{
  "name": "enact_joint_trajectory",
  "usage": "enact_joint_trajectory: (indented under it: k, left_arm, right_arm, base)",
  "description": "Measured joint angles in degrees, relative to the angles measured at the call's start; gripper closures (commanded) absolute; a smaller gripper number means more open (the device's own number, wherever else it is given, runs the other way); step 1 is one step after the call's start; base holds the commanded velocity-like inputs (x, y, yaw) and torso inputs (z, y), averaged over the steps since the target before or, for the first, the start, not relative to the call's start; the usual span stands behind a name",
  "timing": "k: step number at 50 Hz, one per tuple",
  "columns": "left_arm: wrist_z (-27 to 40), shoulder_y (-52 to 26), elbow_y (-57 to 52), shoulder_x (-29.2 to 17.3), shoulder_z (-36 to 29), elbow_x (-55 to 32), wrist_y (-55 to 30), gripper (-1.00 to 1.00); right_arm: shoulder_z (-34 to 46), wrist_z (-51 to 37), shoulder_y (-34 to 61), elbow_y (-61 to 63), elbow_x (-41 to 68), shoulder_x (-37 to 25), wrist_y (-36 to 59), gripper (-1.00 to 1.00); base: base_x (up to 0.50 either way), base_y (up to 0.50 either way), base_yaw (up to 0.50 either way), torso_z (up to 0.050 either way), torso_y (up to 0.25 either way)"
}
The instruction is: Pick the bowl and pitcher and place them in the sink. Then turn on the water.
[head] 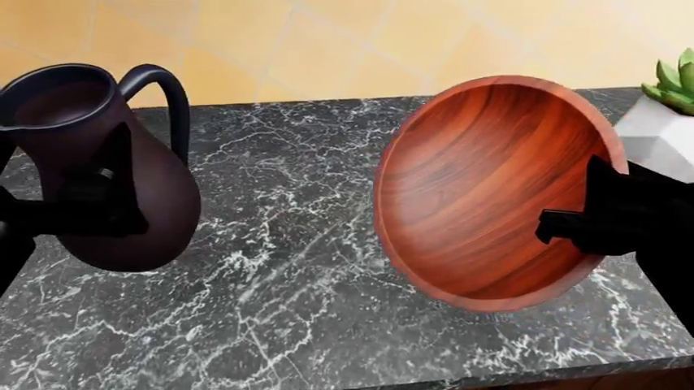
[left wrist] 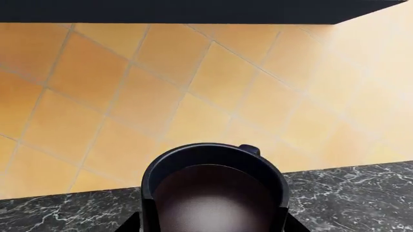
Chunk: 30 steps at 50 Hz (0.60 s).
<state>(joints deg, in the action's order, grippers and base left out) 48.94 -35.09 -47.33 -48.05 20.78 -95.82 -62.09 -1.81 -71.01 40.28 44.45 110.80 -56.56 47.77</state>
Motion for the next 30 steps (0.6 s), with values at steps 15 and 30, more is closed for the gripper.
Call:
enact_joint_trajectory:
  k: [15,30]
  left_arm:
    - [-0.2,0.3,0.0,0.0,-0.3,0.4,0.2,1.00]
    - [-0.3,0.5,0.0,-0.1,-0.5,0.6,0.5,1.00]
  right_arm:
    - [0.1,0.3,-0.2,0.0,-0.3,0.0,-0.1,1.00]
    - [-0.1,0.6,-0.6,0.1,-0.4,-0.2,-0.4,1.00]
  base:
    - [0.00,0.00,0.50,0.001,0.002]
    - [0.00,0.00,0.50,0.001,0.002]
